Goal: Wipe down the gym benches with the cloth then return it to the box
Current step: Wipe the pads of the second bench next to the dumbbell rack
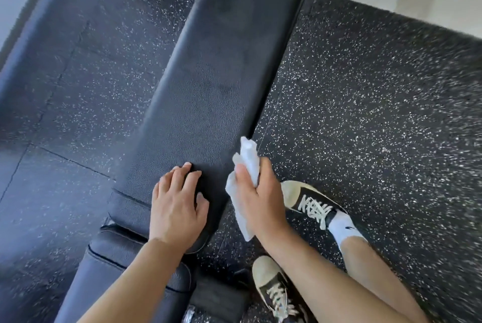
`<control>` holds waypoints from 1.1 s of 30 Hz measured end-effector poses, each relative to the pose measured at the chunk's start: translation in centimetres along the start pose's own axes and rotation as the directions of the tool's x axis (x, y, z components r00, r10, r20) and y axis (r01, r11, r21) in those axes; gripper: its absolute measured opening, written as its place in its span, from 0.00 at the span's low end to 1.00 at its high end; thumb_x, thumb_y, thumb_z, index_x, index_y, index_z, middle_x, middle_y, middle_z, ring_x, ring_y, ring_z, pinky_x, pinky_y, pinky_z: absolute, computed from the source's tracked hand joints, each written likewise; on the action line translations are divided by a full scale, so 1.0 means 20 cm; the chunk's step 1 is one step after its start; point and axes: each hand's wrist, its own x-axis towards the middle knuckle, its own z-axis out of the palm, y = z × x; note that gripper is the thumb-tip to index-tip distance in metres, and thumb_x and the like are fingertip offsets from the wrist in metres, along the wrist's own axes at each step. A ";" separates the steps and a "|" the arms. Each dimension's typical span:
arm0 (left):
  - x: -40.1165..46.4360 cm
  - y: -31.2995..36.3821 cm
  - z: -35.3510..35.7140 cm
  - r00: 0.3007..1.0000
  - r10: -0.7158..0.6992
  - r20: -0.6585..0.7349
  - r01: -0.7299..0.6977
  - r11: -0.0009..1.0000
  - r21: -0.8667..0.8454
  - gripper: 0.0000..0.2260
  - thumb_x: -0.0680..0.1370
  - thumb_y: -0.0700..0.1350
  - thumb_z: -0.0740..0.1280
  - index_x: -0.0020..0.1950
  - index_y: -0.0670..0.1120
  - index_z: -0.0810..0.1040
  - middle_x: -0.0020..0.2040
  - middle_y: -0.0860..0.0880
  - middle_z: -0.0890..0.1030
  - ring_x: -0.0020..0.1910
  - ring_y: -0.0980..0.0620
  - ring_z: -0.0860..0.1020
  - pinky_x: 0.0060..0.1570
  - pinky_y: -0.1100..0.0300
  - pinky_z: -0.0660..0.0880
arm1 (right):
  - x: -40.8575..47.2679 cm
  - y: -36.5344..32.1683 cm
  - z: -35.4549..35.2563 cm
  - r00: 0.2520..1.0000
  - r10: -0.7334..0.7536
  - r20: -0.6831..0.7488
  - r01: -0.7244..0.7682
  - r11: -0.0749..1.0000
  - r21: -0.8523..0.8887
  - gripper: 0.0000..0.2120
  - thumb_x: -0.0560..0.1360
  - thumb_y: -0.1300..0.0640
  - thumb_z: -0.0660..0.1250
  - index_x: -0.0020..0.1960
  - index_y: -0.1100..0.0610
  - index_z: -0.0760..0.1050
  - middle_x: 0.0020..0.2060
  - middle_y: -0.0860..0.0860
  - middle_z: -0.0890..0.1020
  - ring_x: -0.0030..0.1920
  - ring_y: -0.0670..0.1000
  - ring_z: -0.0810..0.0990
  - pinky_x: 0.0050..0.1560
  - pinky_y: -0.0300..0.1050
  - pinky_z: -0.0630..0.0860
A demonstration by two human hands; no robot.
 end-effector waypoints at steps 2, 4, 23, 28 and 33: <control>0.03 0.07 -0.11 0.996 -0.072 0.044 0.075 0.994 -0.082 0.22 0.77 0.51 0.60 0.69 0.46 0.77 0.69 0.46 0.77 0.64 0.38 0.74 0.65 0.40 0.74 | 0.09 -0.15 -0.10 0.999 -0.045 0.014 0.045 0.999 -0.026 0.09 0.78 0.39 0.66 0.46 0.42 0.70 0.41 0.41 0.81 0.42 0.44 0.80 0.44 0.45 0.75; 0.06 0.13 -0.25 0.989 -0.147 0.027 0.149 0.973 -0.177 0.23 0.78 0.51 0.61 0.71 0.46 0.75 0.68 0.46 0.77 0.62 0.38 0.74 0.64 0.41 0.73 | 0.15 -0.31 -0.19 0.996 -0.072 0.045 0.074 0.996 -0.050 0.10 0.75 0.39 0.67 0.45 0.42 0.69 0.41 0.42 0.81 0.42 0.44 0.79 0.43 0.45 0.74; 0.03 0.46 -1.92 0.927 -0.242 -0.287 0.151 0.940 -0.305 0.22 0.81 0.51 0.69 0.75 0.48 0.75 0.75 0.49 0.73 0.75 0.43 0.69 0.75 0.42 0.66 | 0.02 -1.83 -0.79 0.845 -0.489 0.217 0.535 0.786 -0.311 0.09 0.77 0.45 0.69 0.50 0.46 0.70 0.46 0.42 0.76 0.43 0.45 0.75 0.44 0.45 0.68; -0.16 0.48 -2.24 0.906 -0.281 -0.318 0.165 0.924 -0.346 0.22 0.82 0.53 0.68 0.75 0.50 0.74 0.75 0.50 0.73 0.75 0.44 0.68 0.75 0.44 0.66 | -0.19 -2.11 -0.86 0.806 -0.543 0.235 0.591 0.745 -0.308 0.09 0.77 0.45 0.69 0.49 0.45 0.70 0.45 0.41 0.77 0.45 0.38 0.76 0.40 0.32 0.67; -0.42 0.43 -2.49 0.858 -0.359 -0.367 0.211 0.898 -0.387 0.23 0.82 0.56 0.67 0.76 0.52 0.73 0.76 0.51 0.71 0.77 0.46 0.65 0.77 0.44 0.63 | -0.42 -2.29 -0.84 0.767 -0.579 0.277 0.638 0.733 -0.234 0.08 0.75 0.43 0.68 0.45 0.44 0.70 0.42 0.42 0.78 0.45 0.40 0.77 0.40 0.28 0.69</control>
